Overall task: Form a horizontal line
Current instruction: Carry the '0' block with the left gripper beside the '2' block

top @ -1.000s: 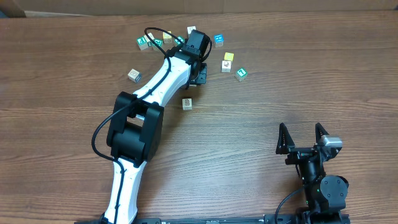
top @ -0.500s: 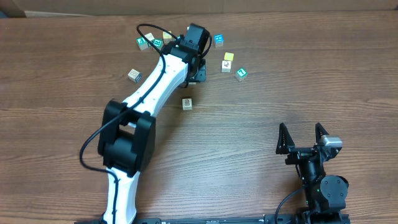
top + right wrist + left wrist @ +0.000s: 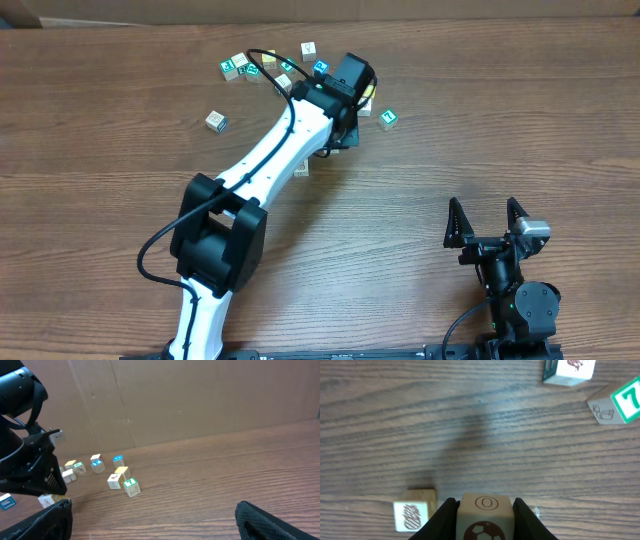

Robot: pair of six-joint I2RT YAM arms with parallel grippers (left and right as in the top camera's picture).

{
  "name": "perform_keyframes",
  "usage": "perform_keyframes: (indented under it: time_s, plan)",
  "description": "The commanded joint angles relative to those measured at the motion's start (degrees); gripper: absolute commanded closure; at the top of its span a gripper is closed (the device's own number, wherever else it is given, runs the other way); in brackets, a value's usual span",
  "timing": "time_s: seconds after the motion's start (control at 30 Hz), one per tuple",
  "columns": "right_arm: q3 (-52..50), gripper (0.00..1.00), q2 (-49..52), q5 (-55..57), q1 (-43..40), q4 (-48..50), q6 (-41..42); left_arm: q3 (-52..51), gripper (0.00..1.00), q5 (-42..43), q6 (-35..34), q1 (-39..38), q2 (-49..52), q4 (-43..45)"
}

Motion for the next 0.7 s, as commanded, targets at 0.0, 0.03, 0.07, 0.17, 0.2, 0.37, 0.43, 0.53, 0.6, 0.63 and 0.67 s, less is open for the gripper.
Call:
perform_keyframes:
  time_s: [0.0, 0.03, 0.07, 0.17, 0.2, 0.37, 0.43, 0.53, 0.6, 0.63, 0.67]
  plan:
    - [-0.6, 0.00, -0.6, -0.1, -0.3, 0.4, -0.4, -1.0, 0.75, -2.7, -3.0, -1.0, 1.4, 0.1]
    - [-0.6, 0.00, -0.6, -0.1, -0.3, 0.3, -0.5, -1.5, 0.76, -3.5, -3.0, -1.1, 1.4, 0.2]
    - [-0.6, 0.00, -0.6, -0.1, -0.3, 0.3, -0.5, -1.9, 0.76, -4.2, -3.4, -1.2, 1.4, 0.2]
    - [-0.6, 0.00, -0.6, -0.1, -0.3, 0.3, -0.5, -3.7, 0.77, -5.5, -5.1, -1.5, 1.4, 0.9]
    - [-0.6, 0.00, -0.6, -0.1, -0.3, 0.4, -0.4, -4.3, 0.76, -5.4, -5.1, -1.5, 1.4, 1.5]
    - [-0.6, 0.00, -0.6, -0.1, -0.3, 0.3, -0.4, -8.5, 0.75, -5.4, -5.1, -1.5, 1.4, 5.6]
    - [-0.6, 0.00, -0.6, -0.1, -0.3, 0.3, -0.4, -10.3, 0.74, -5.4, -5.0, -1.6, 1.4, 7.4]
    - [-0.6, 0.00, -0.6, -0.1, -0.3, 0.3, -0.4, -12.0, 0.74, -5.4, -5.0, -1.6, 1.4, 9.6]
    - [-0.6, 0.00, -0.6, -0.1, -0.3, 0.4, -0.4, -12.1, 0.74, -5.4, -4.9, -1.6, 1.4, 9.9]
    - [-0.6, 0.00, -0.6, -0.1, -0.3, 0.3, -0.5, -12.1, 0.74, -5.4, -4.9, -1.6, 1.4, 9.8]
    - [-0.6, 0.00, -0.6, -0.1, -0.3, 0.4, -0.4, -12.1, 0.73, -5.4, -4.9, -1.6, 1.4, 9.8]
